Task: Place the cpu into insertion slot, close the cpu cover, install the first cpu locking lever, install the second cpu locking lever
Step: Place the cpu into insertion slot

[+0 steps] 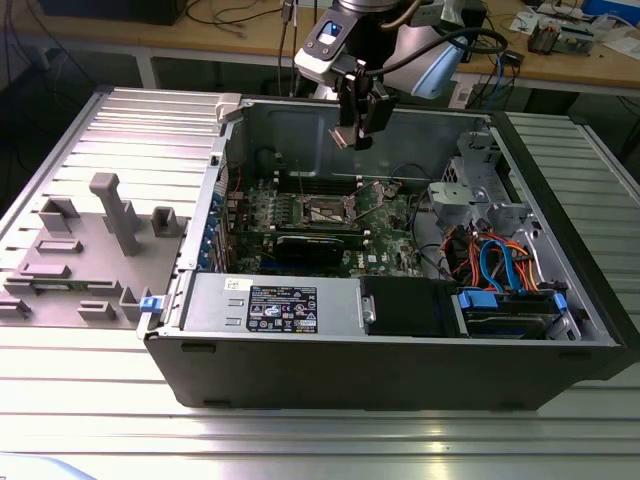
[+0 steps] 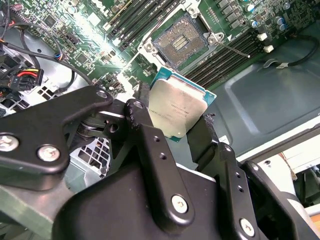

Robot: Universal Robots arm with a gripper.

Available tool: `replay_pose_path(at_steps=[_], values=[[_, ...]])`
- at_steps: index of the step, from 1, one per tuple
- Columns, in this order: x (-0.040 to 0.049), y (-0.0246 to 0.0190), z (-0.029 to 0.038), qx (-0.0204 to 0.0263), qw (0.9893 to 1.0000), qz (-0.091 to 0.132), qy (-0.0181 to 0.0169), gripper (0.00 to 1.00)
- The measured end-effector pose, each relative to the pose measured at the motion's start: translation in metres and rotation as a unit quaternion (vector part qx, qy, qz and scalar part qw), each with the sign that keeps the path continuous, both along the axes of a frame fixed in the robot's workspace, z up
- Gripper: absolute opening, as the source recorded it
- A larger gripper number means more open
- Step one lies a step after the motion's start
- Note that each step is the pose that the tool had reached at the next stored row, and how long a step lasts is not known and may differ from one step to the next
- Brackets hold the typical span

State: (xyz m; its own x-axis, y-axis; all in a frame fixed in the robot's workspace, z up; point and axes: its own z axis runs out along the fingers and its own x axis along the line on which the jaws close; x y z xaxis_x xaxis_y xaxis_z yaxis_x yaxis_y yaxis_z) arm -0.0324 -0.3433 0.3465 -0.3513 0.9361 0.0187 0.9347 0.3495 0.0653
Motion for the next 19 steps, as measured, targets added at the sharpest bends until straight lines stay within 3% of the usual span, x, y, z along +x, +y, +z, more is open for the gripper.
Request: replay_pose_path(at_steps=[9,19], values=[[0.0000,0.0000,-0.0002,0.0000,0.9998,-0.020,0.0000,0.54],[0.0000,0.0000,-0.0005,0.0000,0.9997,-0.025,0.0000,0.54]])
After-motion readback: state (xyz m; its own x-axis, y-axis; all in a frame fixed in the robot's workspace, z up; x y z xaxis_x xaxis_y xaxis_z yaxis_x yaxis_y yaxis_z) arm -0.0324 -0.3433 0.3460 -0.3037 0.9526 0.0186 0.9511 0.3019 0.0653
